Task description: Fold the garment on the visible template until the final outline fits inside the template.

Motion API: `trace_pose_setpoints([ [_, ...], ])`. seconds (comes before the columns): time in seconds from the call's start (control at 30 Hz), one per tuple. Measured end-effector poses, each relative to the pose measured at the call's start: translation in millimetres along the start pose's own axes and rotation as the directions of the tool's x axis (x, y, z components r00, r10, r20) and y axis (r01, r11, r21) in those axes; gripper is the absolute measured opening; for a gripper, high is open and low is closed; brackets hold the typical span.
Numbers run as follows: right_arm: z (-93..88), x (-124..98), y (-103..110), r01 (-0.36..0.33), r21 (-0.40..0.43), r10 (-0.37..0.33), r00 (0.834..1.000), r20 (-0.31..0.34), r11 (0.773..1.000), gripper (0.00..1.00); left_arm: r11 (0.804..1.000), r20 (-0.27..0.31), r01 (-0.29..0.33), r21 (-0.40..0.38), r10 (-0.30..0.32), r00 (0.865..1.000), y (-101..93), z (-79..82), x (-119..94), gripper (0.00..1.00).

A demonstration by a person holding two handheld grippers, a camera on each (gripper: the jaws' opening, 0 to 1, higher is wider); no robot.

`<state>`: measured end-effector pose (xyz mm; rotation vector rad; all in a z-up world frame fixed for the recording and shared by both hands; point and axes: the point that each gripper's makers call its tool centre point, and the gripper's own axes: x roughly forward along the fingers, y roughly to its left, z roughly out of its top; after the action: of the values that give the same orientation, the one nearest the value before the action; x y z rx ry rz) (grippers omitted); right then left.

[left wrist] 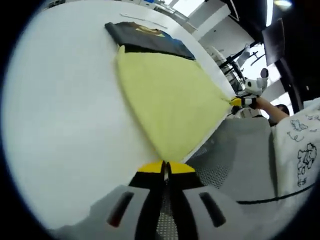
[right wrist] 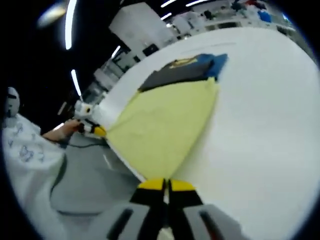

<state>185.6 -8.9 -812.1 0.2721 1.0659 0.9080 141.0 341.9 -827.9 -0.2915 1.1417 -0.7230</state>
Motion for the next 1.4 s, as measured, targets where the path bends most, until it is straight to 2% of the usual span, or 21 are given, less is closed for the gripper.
trace_pose_setpoints([
  [0.17,2.8,-11,11,-0.064,0.063,0.061,0.997,0.043,0.996,0.00,1.000,0.003,0.028,-0.014,-0.028,1.000,-7.8,-0.6,-12,0.00],
  [0.33,0.8,-19,16,-0.091,0.086,0.087,0.995,0.048,0.992,0.00,0.997,-0.011,0.069,-0.042,-0.070,0.997,-15.1,-5.3,-22,0.00],
  [0.4,0.0,-22,26,-0.108,0.092,0.104,0.993,0.051,0.990,0.00,0.994,-0.011,0.093,-0.060,-0.094,0.996,-22.4,-7.3,-26,0.00],
  [0.47,5.8,-27,37,-0.164,0.136,0.153,0.984,0.091,0.977,0.00,0.992,-0.009,0.103,-0.066,-0.104,0.995,-29.9,-8.5,-30,0.00],
  [0.53,10.2,-31,46,-0.184,0.137,0.168,0.979,0.117,0.973,0.00,0.991,0.003,0.125,-0.054,-0.125,0.992,-39.2,-7.5,-36,0.00],
  [0.6,16.5,-37,56,-0.198,0.137,0.179,0.974,0.141,0.971,0.00,0.985,0.040,0.151,-0.082,-0.149,0.988,-46.7,-1.4,-43,0.00],
  [0.7,32.6,-44,67,-0.216,0.127,0.189,0.963,0.193,0.968,0.00,0.980,0.121,0.177,-0.091,-0.165,0.979,-52.9,17.0,-53,0.00],
  [0.8,53.5,-49,71,-0.235,0.119,0.199,0.946,0.256,0.965,0.00,0.973,0.220,0.205,-0.106,-0.178,0.959,-55.8,46.1,-63,0.00],
  [0.83,63.0,-49,71,-0.239,0.119,0.198,0.938,0.283,0.964,0.00,0.972,0.234,0.210,-0.108,-0.180,0.956,-56.2,50.5,-65,0.00],
  [0.9,78.0,-50,68,-0.240,0.111,0.192,0.924,0.330,0.964,0.00,0.973,0.290,0.212,-0.096,-0.176,0.941,-55.2,70.5,-70,0.00],
  [0.93,80.6,-49,67,-0.245,0.113,0.196,0.923,0.332,0.963,0.00,0.974,0.315,0.207,-0.090,-0.170,0.934,-54.0,80.7,-72,0.00],
  [0.97,87.2,-49,65,-0.254,0.114,0.201,0.915,0.348,0.960,0.00,0.975,0.316,0.204,-0.089,-0.167,0.934,-53.5,85.0,-72,0.00],
  [1.07,105.8,-48,64,-0.270,0.114,0.207,0.897,0.389,0.956,0.00,0.982,0.352,0.178,-0.058,-0.147,0.924,-49.2,106.6,-73,0.00],
  [1.1,111.8,-48,62,-0.272,0.111,0.207,0.892,0.402,0.956,0.00,0.988,0.388,0.149,-0.042,-0.121,0.914,-44.5,117.8,-73,0.00],
  [1.13,121.2,-48,61,-0.273,0.111,0.203,0.883,0.423,0.956,0.00,0.989,0.403,0.139,-0.042,-0.110,0.909,-42.4,123.3,-72,0.00],
  [1.27,145.1,-46,46,-0.254,0.107,0.175,0.863,0.474,0.961,0.00,0.990,0.468,0.126,-0.062,-0.083,0.880,-32.1,148.5,-68,0.00],
  [1.3,151.4,-45,42,-0.258,0.109,0.174,0.854,0.491,0.960,0.00,0.990,0.494,0.123,-0.071,-0.072,0.866,-28.6,157.6,-67,0.00],
  [1.37,167.5,-43,32,-0.255,0.128,0.152,0.835,0.528,0.958,0.00,0.990,0.519,0.119,-0.074,-0.064,0.853,-23.9,168.6,-66,0.00],
  [1.4,176.2,-42,30,-0.258,0.123,0.152,0.826,0.542,0.958,0.00,0.989,0.538,0.122,-0.090,-0.055,0.841,-19.8,177.2,-65,0.00],
])
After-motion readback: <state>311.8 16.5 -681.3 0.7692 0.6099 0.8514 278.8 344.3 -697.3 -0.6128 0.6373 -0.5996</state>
